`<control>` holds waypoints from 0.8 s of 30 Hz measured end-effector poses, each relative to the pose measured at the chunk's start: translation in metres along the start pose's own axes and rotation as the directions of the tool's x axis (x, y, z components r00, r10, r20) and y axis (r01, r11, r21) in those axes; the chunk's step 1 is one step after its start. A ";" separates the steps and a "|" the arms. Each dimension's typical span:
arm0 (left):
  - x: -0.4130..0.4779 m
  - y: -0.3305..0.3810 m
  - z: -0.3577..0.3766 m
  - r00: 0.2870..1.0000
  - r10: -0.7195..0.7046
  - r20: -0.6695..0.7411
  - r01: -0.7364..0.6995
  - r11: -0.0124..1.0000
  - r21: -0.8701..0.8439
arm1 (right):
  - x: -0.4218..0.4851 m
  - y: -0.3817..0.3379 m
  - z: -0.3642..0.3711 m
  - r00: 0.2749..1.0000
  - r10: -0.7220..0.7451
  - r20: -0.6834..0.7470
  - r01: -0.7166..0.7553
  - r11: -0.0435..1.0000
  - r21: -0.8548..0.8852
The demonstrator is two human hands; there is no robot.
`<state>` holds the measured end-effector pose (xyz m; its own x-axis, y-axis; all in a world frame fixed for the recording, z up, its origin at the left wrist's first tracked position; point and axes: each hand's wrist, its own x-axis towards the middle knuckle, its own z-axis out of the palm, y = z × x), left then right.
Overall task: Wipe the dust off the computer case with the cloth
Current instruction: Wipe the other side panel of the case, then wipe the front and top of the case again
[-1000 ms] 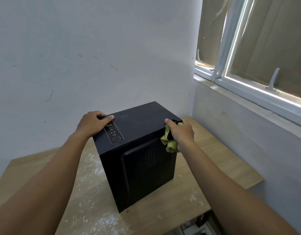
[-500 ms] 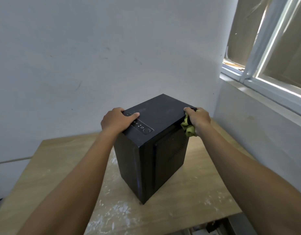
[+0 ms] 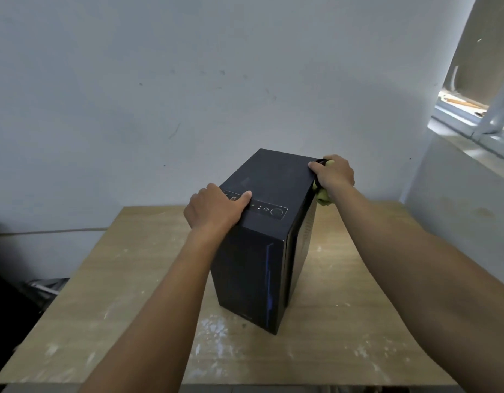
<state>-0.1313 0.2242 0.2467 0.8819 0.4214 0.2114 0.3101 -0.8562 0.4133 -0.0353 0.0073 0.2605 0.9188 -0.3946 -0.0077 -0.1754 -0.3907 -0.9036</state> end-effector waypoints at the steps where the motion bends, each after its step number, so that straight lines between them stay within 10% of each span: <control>1: 0.000 -0.002 -0.002 1.000 0.009 0.007 -0.009 1.000 -0.001 | -0.003 -0.002 0.000 1.000 -0.026 -0.016 0.026 0.999 -0.032; 12: 0.013 -0.050 -0.010 0.913 0.367 0.180 -0.212 0.801 -0.560 | -0.114 0.001 -0.017 0.956 -0.289 -0.056 0.274 0.943 -0.189; 24: 0.007 -0.067 -0.007 0.867 0.465 0.182 -0.175 0.624 -0.762 | -0.208 0.010 0.001 0.964 -0.242 -0.105 0.159 0.850 -0.502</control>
<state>-0.1481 0.2864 0.2267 0.9729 -0.0868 0.2143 -0.2312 -0.3799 0.8957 -0.2275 0.0864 0.2527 0.8916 -0.3731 0.2565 -0.1804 -0.8124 -0.5545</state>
